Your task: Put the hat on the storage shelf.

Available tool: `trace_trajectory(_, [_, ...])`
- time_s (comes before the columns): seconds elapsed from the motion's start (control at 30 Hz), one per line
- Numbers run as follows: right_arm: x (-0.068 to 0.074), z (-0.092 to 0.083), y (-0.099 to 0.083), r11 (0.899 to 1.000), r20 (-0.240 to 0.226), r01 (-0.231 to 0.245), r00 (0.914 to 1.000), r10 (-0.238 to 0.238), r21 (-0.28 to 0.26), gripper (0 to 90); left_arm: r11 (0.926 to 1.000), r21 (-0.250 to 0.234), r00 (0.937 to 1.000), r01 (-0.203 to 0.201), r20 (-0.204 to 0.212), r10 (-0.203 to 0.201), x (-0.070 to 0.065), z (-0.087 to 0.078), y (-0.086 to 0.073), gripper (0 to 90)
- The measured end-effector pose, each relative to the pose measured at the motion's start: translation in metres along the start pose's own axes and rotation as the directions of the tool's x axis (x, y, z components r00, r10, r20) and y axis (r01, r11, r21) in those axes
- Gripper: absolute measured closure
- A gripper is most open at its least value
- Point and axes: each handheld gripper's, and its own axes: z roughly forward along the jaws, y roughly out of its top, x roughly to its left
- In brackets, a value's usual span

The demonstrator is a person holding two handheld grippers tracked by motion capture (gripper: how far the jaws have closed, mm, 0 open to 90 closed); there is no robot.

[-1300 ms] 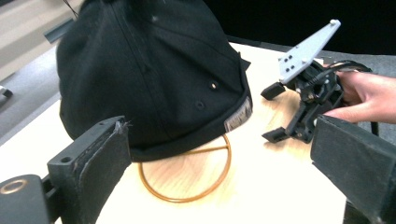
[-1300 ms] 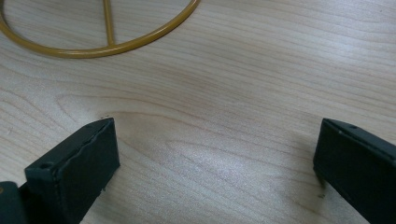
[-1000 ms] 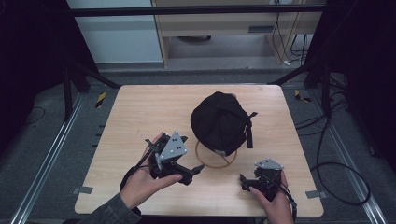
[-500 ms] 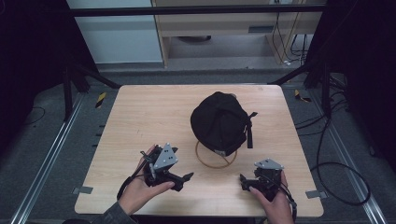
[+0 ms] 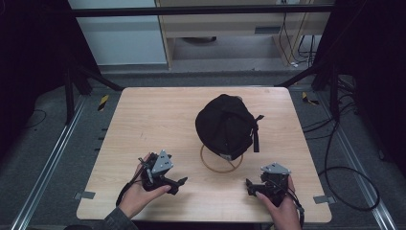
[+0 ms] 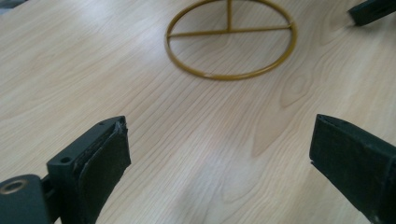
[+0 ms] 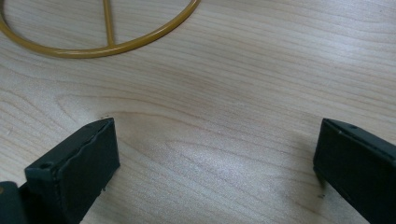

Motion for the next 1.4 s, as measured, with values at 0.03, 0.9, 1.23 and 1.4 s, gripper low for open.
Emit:
trace_trajectory(0.03, [0.000,0.000,0.000,1.000,0.000,0.000,1.0000,0.000,0.000,0.4,1.0000,0.003,1.0000,0.005,-0.002,-0.005,0.002,0.000,-0.002,4.6])
trace_trajectory(0.9, [0.000,0.000,0.000,1.000,-0.001,0.000,1.0000,0.000,-0.001,0.4,0.9806,0.094,0.9797,0.172,-0.119,-0.161,0.072,-0.002,-0.066,4.2])
trace_trajectory(1.23, [0.000,0.000,0.000,1.000,0.000,0.000,1.0000,0.000,0.000,0.4,0.9633,0.089,0.9627,0.253,-0.122,-0.242,0.090,0.004,-0.086,1.6])
trace_trajectory(1.4, [0.000,0.000,0.000,1.000,-0.001,0.000,1.0000,0.000,-0.001,0.4,0.9636,0.086,0.9619,0.253,-0.129,-0.241,0.089,0.004,-0.086,1.0])
